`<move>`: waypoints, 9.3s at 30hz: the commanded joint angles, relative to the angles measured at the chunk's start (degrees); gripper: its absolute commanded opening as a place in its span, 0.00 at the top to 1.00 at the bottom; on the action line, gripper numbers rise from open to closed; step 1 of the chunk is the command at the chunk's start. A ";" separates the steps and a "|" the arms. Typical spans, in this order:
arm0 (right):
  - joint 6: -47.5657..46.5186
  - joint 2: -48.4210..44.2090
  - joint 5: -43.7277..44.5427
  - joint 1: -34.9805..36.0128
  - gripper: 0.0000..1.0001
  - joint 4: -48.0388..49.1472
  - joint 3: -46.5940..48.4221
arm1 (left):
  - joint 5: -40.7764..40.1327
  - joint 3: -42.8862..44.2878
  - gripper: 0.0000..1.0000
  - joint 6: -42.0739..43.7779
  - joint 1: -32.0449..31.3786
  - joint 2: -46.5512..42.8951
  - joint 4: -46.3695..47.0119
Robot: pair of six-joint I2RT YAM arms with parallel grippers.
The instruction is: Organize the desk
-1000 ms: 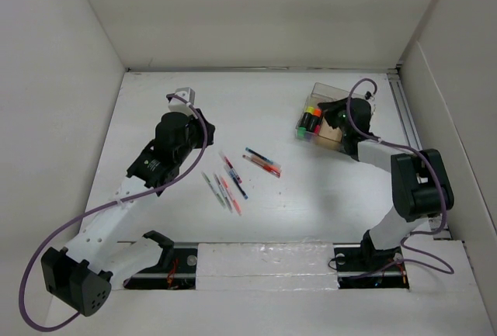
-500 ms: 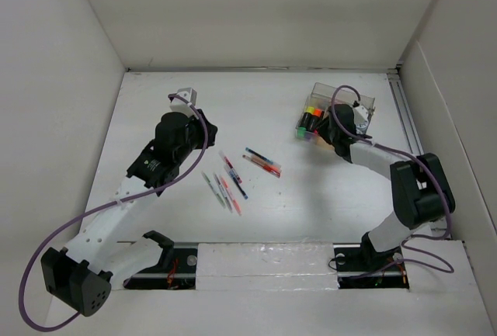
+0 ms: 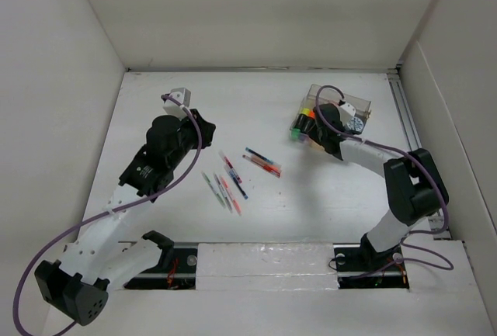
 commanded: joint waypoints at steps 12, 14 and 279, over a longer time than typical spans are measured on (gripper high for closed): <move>7.17 -4.32 -0.12 13.46 0.79 -5.20 -2.05 | 1.34 1.82 0.87 -0.18 0.17 -1.32 2.85; 7.53 -5.20 2.42 14.34 0.74 -5.47 -1.96 | 1.34 1.74 0.87 -0.18 0.17 -1.40 2.76; 5.59 -11.80 3.66 14.18 1.00 18.61 -5.12 | 16.98 -7.76 0.58 3.34 0.17 -24.61 -3.04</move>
